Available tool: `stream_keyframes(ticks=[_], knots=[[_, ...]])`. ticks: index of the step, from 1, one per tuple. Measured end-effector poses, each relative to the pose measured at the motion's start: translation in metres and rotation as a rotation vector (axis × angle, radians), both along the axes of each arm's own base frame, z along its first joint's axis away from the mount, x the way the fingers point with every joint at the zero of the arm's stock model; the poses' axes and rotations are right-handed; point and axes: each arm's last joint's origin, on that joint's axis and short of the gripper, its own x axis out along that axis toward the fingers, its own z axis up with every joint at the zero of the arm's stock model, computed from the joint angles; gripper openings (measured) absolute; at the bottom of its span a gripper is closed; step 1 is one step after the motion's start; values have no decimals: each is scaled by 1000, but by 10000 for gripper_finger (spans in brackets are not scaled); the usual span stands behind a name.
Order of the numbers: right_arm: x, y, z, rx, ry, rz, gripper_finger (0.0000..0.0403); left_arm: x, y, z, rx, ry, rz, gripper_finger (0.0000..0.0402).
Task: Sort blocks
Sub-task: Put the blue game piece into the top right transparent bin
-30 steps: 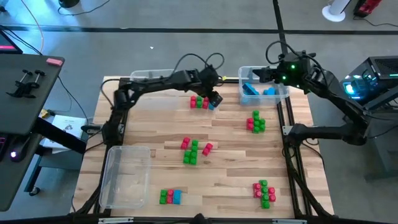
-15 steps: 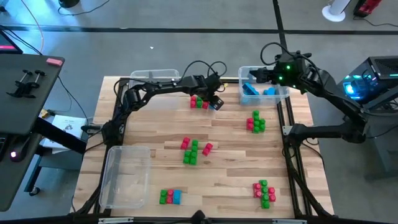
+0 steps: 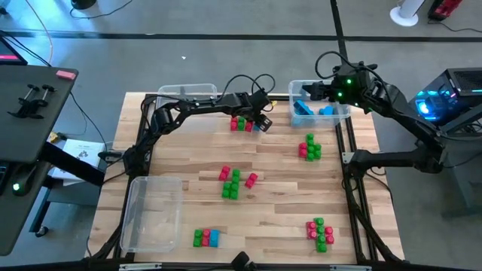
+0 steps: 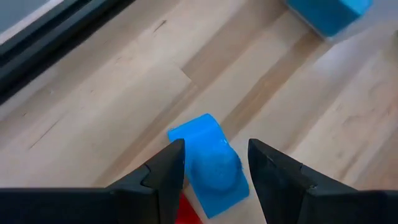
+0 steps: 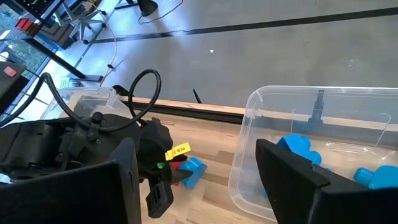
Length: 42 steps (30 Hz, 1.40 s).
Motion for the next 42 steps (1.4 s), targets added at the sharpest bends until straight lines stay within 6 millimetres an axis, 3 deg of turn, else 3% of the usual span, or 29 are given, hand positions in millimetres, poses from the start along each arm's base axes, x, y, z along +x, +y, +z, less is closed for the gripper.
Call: stream_keyframes(ticks=[13,25,34,42], knots=[[0,0,0,0,0,0,200,1,-5,0,43,31,-11,158],[0,0,0,0,0,1,200,4,-19,-5,46,67,-70,78],[0,0,0,0,0,2,200,5,-27,6,15,45,-150,8],[0,0,0,2,-1,4,200,0,-41,19,-21,77,-285,0]])
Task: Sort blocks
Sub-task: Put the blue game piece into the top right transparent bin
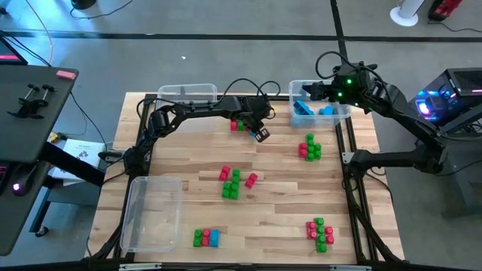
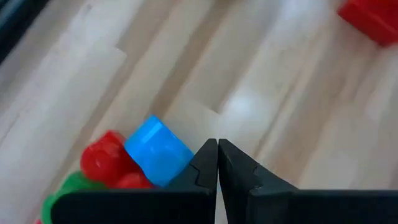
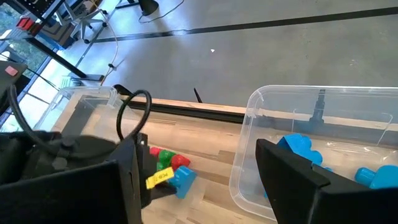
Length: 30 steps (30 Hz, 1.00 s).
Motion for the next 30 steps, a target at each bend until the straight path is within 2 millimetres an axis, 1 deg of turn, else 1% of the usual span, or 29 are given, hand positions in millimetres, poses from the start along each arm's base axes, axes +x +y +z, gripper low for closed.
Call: stream_keyframes(ticks=[3,4,6,8,11,14,16,19,21,24,30], knots=[[0,0,0,0,0,0,200,-1,-10,0,-6,39,-58,0],[0,0,0,0,0,0,200,-1,-13,3,11,41,-70,0],[0,0,0,0,0,0,200,-2,-16,15,84,33,-89,0],[0,0,0,0,0,0,200,-4,-10,24,187,41,-80,0],[0,0,0,1,-1,1,200,-9,5,22,255,80,-35,0],[0,0,0,2,-3,0,200,-13,22,18,247,76,5,0],[0,0,0,5,-6,-2,200,-16,33,13,208,69,28,0],[0,0,0,6,-6,-3,200,-17,45,6,140,6,23,0],[0,0,0,11,-13,-9,200,-15,50,8,123,-53,26,0],[0,0,0,16,-19,-15,200,-17,51,8,97,-53,9,0],[0,0,0,19,-22,-17,200,-17,50,7,102,-44,-12,0]])
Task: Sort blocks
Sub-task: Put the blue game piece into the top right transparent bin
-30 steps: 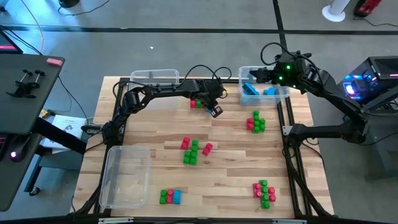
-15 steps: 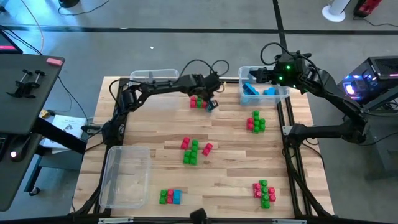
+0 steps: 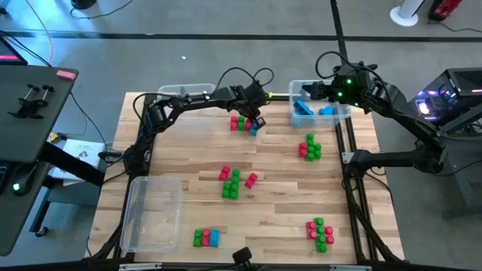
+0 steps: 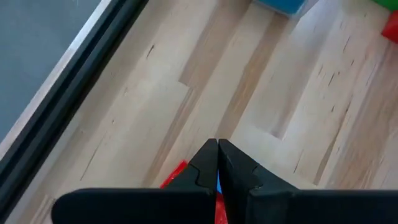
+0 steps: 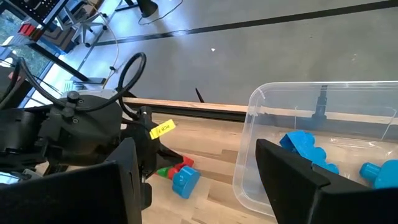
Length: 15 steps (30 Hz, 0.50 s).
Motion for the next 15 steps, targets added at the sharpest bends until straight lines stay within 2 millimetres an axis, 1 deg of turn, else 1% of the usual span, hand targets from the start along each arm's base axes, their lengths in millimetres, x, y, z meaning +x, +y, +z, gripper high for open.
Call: stream_keyframes(ticks=[6,9,11,13,15], knots=[[0,0,0,0,0,0,200,-2,-3,-2,-65,18,-41,0],[0,0,0,1,-1,-1,200,-2,-3,-3,-70,15,-44,0],[0,0,0,4,-5,-5,200,1,-4,-8,-92,7,-53,0],[0,0,0,6,-7,-6,200,2,-5,-20,-142,24,-53,0],[0,0,0,5,-7,-6,200,3,-6,-25,-151,35,-52,0]])
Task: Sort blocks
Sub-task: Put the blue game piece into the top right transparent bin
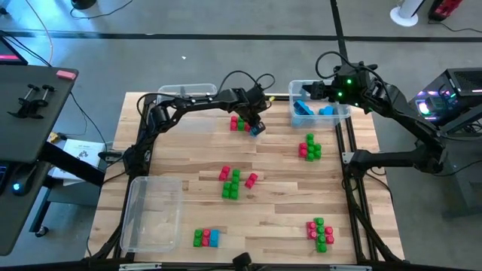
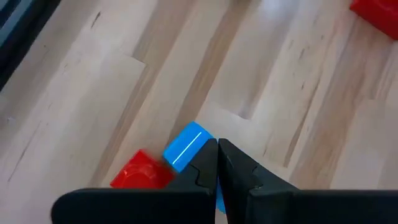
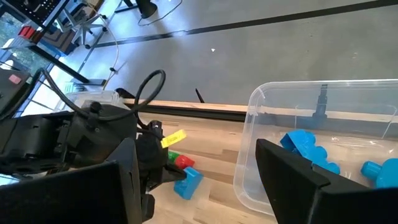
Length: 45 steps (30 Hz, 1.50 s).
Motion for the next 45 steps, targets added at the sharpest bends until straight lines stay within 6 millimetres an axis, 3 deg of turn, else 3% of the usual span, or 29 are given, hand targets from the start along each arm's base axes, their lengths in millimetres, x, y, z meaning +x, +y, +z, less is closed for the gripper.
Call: stream_keyframes(ticks=[9,15,19,23,26,32,34,36,39,45], knots=[[4,5,0,-3,2,33,200,4,-19,-8,-27,57,16,0],[4,6,0,-5,4,39,200,9,-55,-9,-60,123,-49,0],[4,6,0,-5,3,36,200,6,-74,21,-47,81,-103,0],[4,6,0,-2,4,39,200,-15,-77,65,38,93,-122,0],[5,8,-1,0,8,45,200,-36,-80,79,101,80,-110,0],[7,11,-1,2,15,67,200,-91,-85,67,83,-30,-72,0],[7,11,-1,-2,18,64,200,-102,-87,72,108,-102,-60,1],[7,11,-1,-8,22,55,200,-107,-87,79,122,-151,-55,6],[6,11,-1,-11,23,51,200,-108,-84,72,124,-112,-60,32],[6,11,-1,-14,30,55,200,-97,-82,45,97,-49,-69,137]])
